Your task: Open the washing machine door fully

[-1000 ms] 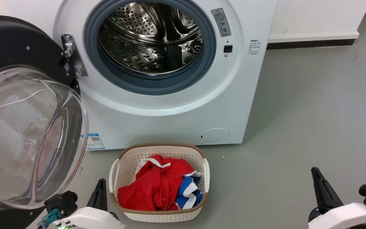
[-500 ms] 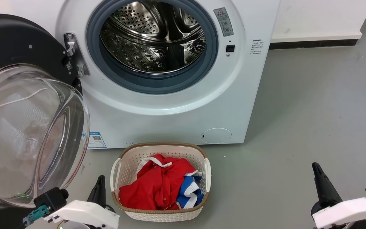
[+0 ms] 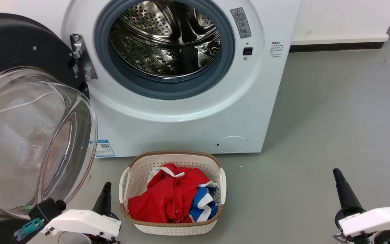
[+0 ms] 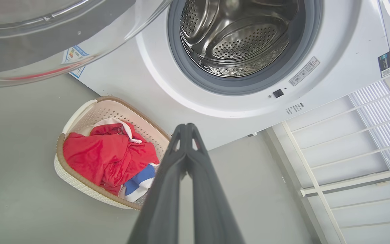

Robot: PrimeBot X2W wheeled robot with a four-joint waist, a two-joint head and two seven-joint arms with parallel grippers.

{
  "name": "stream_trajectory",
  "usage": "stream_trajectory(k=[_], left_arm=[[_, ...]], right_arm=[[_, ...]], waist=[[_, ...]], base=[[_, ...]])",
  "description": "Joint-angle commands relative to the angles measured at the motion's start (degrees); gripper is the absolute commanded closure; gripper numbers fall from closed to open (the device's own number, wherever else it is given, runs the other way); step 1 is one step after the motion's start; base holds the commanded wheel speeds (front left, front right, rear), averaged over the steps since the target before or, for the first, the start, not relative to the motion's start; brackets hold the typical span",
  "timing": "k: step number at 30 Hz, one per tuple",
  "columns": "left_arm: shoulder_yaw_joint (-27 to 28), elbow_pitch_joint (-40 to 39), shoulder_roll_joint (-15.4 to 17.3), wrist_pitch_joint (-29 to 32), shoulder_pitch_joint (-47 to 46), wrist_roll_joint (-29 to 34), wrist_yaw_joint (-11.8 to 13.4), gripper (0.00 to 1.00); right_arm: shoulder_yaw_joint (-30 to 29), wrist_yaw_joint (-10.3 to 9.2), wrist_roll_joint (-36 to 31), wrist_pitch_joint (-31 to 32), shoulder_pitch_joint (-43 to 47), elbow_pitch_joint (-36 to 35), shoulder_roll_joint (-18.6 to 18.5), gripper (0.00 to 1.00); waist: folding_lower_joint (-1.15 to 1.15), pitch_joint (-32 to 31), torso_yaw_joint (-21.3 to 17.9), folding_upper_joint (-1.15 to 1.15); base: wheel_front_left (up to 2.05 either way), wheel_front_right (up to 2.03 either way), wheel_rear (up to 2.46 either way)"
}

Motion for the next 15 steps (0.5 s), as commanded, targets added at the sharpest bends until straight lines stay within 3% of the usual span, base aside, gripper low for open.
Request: stream_trajectory(k=[1, 15], left_arm=[[0.9, -0.3, -0.1, 0.3, -1.6, -1.4, -0.7, 1.00], [4.0, 0.5, -1.8, 2.4, -2.4, -8.8, -3.6, 1.00]], right_arm=[[-0.2, 0.00, 1.9, 0.1, -1.5, -0.2, 0.0, 1.00], [-0.6, 0.00, 11.0, 1.0, -3.0, 1.4, 0.1, 1.00]], waist=[[0.00, 0.0, 0.0, 0.00], [0.00, 0.1, 0.5, 0.00]], base=[[0.00, 0.00, 0.00], [0.00, 0.00, 0.00]])
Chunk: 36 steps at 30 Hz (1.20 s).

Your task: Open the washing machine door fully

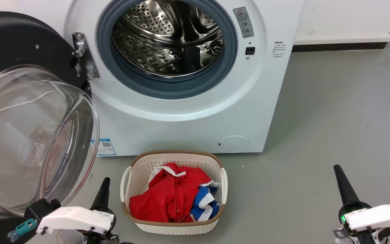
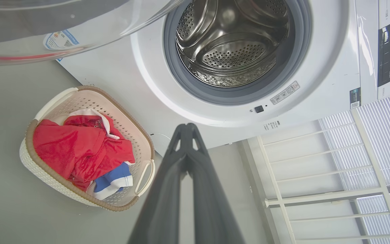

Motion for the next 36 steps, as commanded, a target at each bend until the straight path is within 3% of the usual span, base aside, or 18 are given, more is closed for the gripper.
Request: stream_trajectory(k=[1, 36], left_arm=[[0.8, -0.3, -0.1, 0.4, -1.5, -1.2, -0.7, 1.00], [7.1, 1.4, -3.7, 4.5, -3.0, -15.5, -6.3, 1.00]], right_arm=[[-0.2, 0.00, 1.7, 0.4, -1.5, -0.2, 0.0, 1.00], [-0.9, 0.01, 19.4, 2.0, -4.2, 3.0, 0.2, 1.00]], waist=[[0.00, 0.0, 0.0, 0.00], [0.00, 0.3, 1.1, 0.00]], base=[[0.00, 0.00, 0.00], [0.00, 0.00, 0.00]])
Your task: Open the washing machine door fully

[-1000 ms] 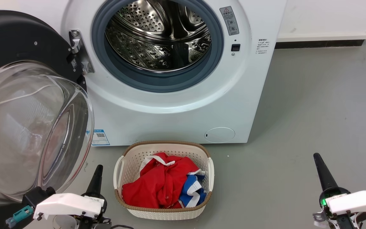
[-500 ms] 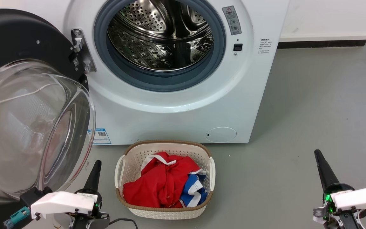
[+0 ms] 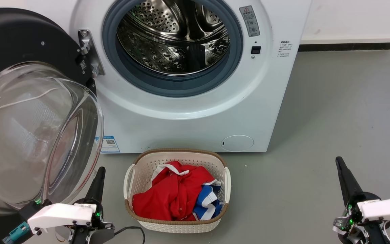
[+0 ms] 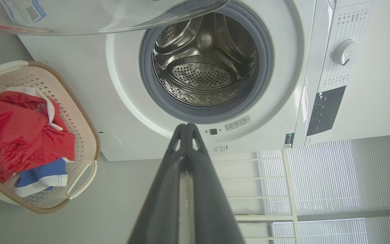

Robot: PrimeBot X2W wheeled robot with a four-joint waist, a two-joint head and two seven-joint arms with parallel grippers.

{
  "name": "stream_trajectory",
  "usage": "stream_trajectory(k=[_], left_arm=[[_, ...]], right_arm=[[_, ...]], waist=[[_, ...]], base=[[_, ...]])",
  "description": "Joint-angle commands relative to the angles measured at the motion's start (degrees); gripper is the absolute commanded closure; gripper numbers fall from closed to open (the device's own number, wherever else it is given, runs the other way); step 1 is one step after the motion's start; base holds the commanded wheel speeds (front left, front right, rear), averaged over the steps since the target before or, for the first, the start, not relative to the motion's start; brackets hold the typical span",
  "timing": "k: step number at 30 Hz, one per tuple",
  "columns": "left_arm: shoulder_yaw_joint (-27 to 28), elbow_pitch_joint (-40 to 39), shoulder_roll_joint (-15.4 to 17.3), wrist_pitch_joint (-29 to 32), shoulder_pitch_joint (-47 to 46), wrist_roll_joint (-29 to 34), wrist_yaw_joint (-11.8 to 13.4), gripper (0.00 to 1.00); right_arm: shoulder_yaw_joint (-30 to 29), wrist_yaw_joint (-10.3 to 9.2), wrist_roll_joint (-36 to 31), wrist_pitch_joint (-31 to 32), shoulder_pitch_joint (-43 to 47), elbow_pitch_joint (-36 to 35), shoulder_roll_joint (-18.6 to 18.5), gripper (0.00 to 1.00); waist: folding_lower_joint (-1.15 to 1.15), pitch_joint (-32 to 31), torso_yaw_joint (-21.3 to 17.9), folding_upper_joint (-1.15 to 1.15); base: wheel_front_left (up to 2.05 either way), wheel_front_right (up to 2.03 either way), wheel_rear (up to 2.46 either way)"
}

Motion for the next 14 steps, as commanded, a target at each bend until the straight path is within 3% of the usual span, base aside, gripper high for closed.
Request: stream_trajectory(k=[1, 14], left_arm=[[0.5, 0.0, -0.1, 0.2, -0.9, -0.8, -0.5, 1.00], [2.6, 0.6, -1.4, 1.7, -1.5, -5.5, -2.3, 1.00]], right_arm=[[-0.1, 0.02, 1.1, 0.2, -1.2, 0.0, 0.1, 1.00], [-0.4, 0.02, 7.0, 0.7, -2.2, 1.1, 0.1, 1.00]], waist=[[0.00, 0.0, 0.0, 0.00], [0.00, 0.1, 0.4, 0.00]], base=[[0.00, 0.00, 0.00], [0.00, 0.00, 0.00]])
